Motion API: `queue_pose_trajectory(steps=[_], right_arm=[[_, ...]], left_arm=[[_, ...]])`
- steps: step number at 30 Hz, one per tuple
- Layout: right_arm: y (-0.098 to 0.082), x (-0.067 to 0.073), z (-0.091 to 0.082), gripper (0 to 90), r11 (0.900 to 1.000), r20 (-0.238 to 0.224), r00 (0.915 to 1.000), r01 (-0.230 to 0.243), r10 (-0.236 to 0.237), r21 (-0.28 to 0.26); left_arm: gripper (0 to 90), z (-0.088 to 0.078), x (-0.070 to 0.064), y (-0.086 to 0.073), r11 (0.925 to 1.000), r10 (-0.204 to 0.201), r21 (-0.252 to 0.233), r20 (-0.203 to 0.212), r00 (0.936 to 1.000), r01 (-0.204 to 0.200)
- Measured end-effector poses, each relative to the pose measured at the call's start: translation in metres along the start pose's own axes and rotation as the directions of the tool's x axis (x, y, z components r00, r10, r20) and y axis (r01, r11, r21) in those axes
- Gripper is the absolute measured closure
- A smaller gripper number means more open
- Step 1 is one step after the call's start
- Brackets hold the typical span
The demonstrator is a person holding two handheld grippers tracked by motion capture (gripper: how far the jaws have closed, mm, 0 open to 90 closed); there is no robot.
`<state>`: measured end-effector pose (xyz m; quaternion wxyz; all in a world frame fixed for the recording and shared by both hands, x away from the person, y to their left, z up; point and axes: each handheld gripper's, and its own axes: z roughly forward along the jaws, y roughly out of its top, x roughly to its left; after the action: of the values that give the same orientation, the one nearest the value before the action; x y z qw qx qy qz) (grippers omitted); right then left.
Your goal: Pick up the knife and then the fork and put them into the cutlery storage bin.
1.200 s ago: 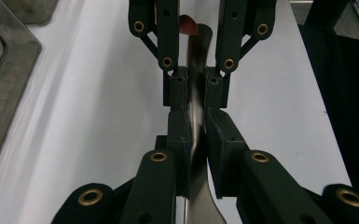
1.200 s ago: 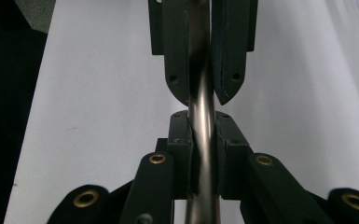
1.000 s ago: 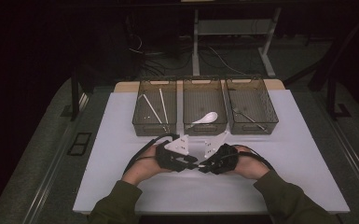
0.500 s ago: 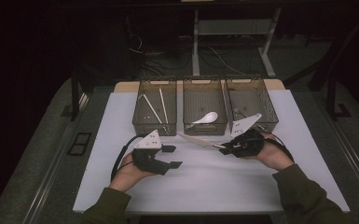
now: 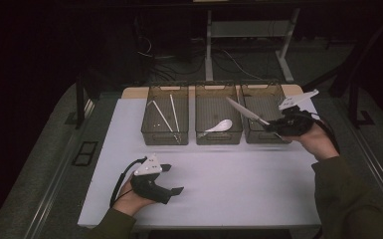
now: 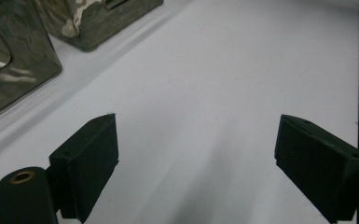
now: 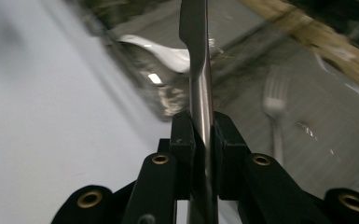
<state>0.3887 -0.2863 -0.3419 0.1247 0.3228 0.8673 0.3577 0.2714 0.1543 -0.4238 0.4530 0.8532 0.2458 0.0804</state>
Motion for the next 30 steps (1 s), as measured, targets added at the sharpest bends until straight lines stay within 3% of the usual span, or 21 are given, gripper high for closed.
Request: queue_pose_trajectory(steps=[5,14,23,28,30], right_arm=[[0.003,-0.032,-0.002,80.6,0.993,0.091,0.9890,-0.117,0.116,0.005],[0.011,-0.069,0.021,80.8,0.969,0.177,0.9588,-0.237,0.223,0.064],[0.004,-0.086,0.062,80.8,0.936,0.209,0.9364,-0.317,0.282,0.157],[-0.001,-0.085,0.070,79.0,0.926,0.219,0.9333,-0.327,0.284,0.189],[-0.003,-0.085,0.068,71.8,0.932,0.220,0.9320,-0.326,0.288,0.159]], left_arm=[[5.3,0.002,0.003,0.000,0.9997,-0.023,-0.006,-0.020,0.9995,0.023],[0.0,0.003,0.004,-0.002,0.9997,-0.022,-0.007,-0.032,0.9992,0.022],[0.0,0.005,0.003,-0.002,0.9999,-0.016,0.004,-0.017,0.9997,0.016],[0.0,0.004,0.006,-0.003,0.9998,-0.017,0.006,-0.017,0.9997,0.017],[0.0,0.003,0.006,-0.003,0.9998,-0.019,0.006,-0.018,0.9997,0.019]])
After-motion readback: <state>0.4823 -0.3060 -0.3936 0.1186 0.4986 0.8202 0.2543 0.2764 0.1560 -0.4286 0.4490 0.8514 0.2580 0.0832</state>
